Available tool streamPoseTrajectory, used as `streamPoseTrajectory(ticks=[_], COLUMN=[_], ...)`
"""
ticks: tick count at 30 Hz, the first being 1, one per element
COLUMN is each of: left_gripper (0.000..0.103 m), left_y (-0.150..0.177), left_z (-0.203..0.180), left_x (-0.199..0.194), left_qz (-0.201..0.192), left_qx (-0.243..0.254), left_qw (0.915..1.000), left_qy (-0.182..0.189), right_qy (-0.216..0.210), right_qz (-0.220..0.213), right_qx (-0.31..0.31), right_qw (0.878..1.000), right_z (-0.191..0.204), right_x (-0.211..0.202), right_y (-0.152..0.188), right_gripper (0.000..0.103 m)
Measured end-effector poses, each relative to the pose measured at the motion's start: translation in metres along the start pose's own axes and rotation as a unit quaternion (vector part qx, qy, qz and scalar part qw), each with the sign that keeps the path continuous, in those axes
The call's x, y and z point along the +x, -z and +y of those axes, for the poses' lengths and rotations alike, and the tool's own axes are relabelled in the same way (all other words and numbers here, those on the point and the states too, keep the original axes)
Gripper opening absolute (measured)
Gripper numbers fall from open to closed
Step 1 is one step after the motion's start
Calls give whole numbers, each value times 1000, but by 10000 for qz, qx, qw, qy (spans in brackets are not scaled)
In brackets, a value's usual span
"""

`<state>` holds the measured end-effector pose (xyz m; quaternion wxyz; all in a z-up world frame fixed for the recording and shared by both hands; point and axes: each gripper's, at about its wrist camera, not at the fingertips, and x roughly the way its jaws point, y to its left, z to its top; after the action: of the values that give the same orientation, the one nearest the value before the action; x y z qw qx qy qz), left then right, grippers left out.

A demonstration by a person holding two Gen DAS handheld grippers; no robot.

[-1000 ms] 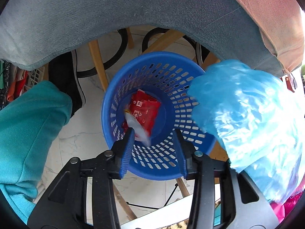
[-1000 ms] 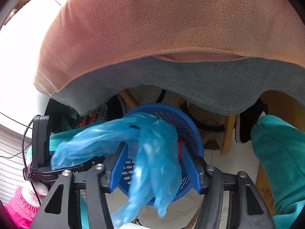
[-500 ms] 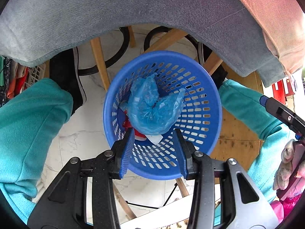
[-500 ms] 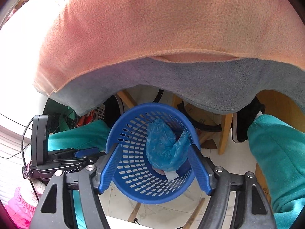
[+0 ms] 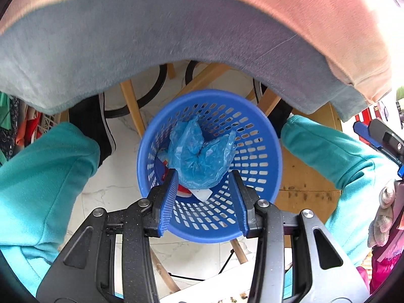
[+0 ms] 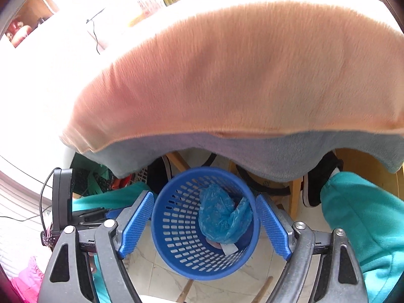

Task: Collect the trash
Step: 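Raise both tools back toward the bed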

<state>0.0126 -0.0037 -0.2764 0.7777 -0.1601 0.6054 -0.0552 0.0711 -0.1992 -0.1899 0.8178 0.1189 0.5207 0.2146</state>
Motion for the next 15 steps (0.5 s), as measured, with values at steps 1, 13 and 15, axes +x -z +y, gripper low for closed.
streamPoseTrajectory(ticks=[1, 13, 15], left_gripper=[42, 53, 53], left_y=[-1, -23, -27], left_z=[-2, -32, -37], left_x=[-4, -73, -85], left_qz=[-46, -898, -1041], left_qx=[35, 429, 520], left_qw=[10000, 9949, 9930], left_qy=[6, 157, 207], right_qy=[-7, 14, 38], right_qz=[-93, -1209, -1349], right_qx=[-6, -172, -218], right_qw=[10000, 9925, 9906], right_z=[0, 4, 5], right_x=[-6, -78, -89], right_y=[-3, -36, -41], right_gripper=[85, 86, 86])
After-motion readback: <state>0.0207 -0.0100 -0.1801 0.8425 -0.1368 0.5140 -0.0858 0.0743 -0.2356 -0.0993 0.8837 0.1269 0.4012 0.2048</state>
